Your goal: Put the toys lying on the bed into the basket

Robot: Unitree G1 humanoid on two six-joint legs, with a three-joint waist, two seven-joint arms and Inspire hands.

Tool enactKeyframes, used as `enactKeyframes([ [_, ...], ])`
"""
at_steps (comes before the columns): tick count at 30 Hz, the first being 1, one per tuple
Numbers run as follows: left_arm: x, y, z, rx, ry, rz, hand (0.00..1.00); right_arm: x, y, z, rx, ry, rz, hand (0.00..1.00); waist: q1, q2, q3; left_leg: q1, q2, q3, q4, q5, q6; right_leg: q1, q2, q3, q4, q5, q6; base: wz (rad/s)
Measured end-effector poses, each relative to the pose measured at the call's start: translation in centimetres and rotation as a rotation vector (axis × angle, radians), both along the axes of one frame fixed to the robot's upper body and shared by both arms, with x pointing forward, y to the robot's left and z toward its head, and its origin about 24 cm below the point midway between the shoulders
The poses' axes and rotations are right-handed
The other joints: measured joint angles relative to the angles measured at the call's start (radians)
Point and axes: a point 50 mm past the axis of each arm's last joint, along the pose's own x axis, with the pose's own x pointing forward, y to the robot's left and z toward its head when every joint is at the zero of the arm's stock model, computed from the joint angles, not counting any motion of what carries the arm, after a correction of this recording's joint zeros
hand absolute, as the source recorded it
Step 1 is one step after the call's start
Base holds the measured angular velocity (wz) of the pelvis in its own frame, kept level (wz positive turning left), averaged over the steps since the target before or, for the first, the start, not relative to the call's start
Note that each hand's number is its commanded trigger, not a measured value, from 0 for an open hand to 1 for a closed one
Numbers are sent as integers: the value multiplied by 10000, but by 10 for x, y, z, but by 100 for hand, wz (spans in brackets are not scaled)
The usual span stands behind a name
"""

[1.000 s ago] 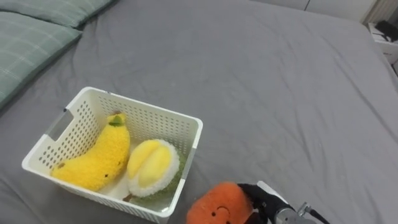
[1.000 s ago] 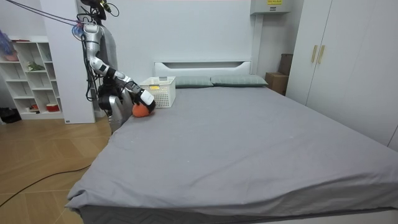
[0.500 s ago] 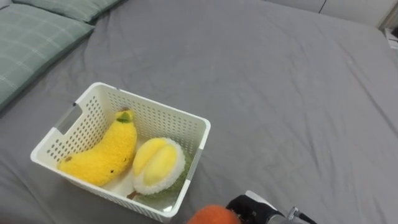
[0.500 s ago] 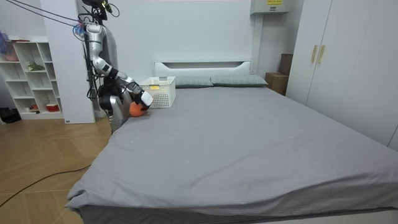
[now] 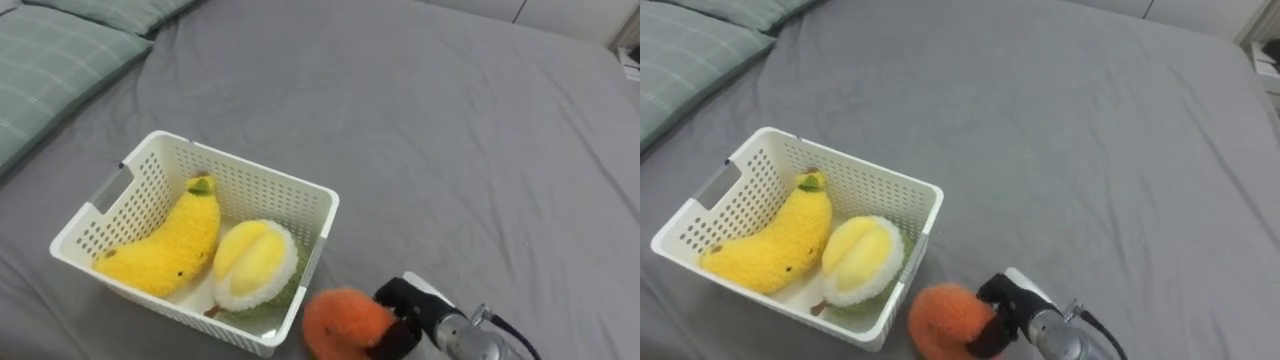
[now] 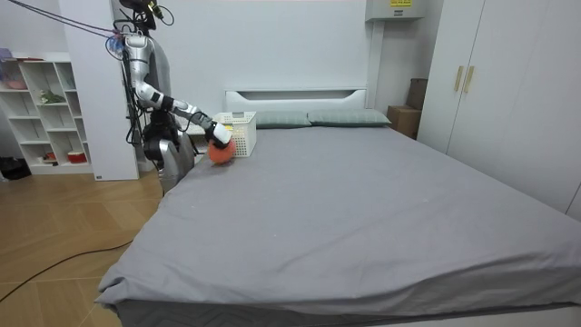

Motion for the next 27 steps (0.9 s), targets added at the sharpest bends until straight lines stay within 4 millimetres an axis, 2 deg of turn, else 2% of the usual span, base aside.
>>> enactKeyframes([
  [2,-5,0,-1,-25,185,86,0,8,-10,15,-35,-731,-362,100,-91,-3,-1,6,-4,31,0,-9,14,-4,-2,70,2,0,0,-7],
  [5,-9,3,-1,14,231,296,0,15,-21,35,-278,-1733,-730,100,-217,-97,-69,57,-3,75,8,-9,16,6,-1,114,9,0,0,-5],
  [9,-13,6,-1,-100,282,599,0,22,-32,61,-510,-2901,-1024,100,-443,-124,-98,103,-5,82,-7,-9,16,43,0,127,20,1,0,0],
  [11,-13,7,-1,-115,284,681,0,23,-37,72,-595,-3385,-1210,100,-514,-95,-87,136,-5,93,1,-9,16,64,-1,128,28,1,1,-2],
  [15,-14,7,-2,-121,284,738,0,26,-43,85,-887,-3987,-1471,100,-582,-147,-123,188,-3,125,6,-8,17,82,-3,160,44,1,1,-2],
  [19,-12,7,-1,-102,234,698,0,36,-40,99,-939,-4500,-1324,100,-640,-154,-121,131,-5,132,-19,-9,19,4,0,245,99,0,0,-3],
  [25,-12,7,-2,19,382,355,0,43,-28,141,-869,-6186,-712,100,-447,-110,-91,161,3,142,-60,-10,17,18,18,298,100,0,0,0],
  [27,-10,7,-1,32,367,322,0,48,-16,153,-702,-6649,-254,100,-369,-124,-101,189,3,147,-62,-10,17,28,18,310,97,0,0,0],
])
